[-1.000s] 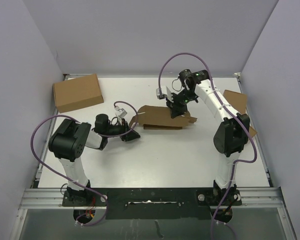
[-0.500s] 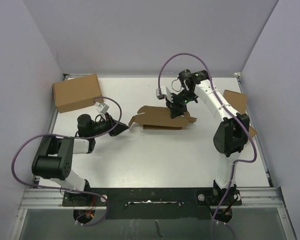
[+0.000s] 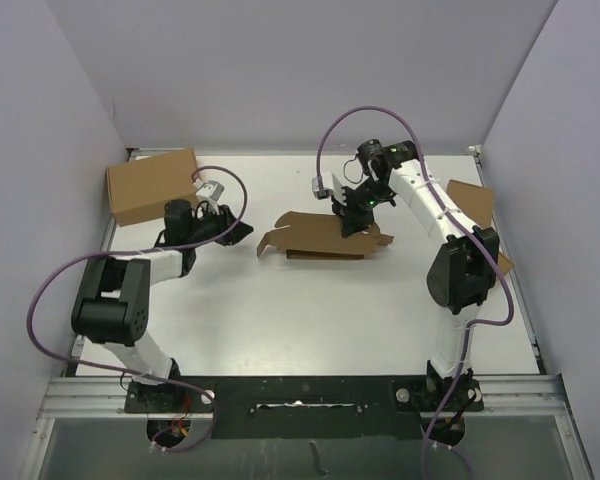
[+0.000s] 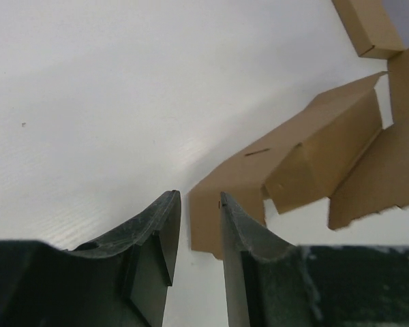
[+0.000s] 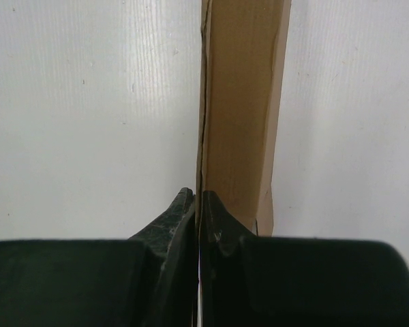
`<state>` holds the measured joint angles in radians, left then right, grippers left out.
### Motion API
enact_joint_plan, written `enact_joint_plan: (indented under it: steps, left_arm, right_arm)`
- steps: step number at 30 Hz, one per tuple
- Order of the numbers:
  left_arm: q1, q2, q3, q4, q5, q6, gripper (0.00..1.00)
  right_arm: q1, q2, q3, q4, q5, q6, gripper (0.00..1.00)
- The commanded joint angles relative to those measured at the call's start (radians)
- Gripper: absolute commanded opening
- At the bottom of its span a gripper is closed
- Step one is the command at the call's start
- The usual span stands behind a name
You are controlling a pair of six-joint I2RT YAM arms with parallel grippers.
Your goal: Fold the paper box
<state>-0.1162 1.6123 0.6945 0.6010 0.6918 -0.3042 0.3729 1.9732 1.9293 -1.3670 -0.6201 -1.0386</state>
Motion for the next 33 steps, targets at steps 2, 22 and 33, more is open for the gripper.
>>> enact_joint_plan:
  steps: [2, 22, 33]
  left_arm:
    - [-0.071, 0.171, 0.196, -0.053, -0.083, 0.069, 0.28]
    - [-0.213, 0.199, 0.051, 0.059, -0.154, -0.136, 0.22]
    - [-0.235, 0.226, 0.087, 0.113, -0.122, -0.137, 0.22]
  right_arm:
    - [-0.005, -0.019, 0.034, -0.013, -0.027, 0.002, 0.0]
    - [-0.01, -0.001, 0.056, 0.033, -0.003, 0.068, 0.0]
    - [-0.01, -0.002, 0.043, 0.034, -0.022, 0.071, 0.0]
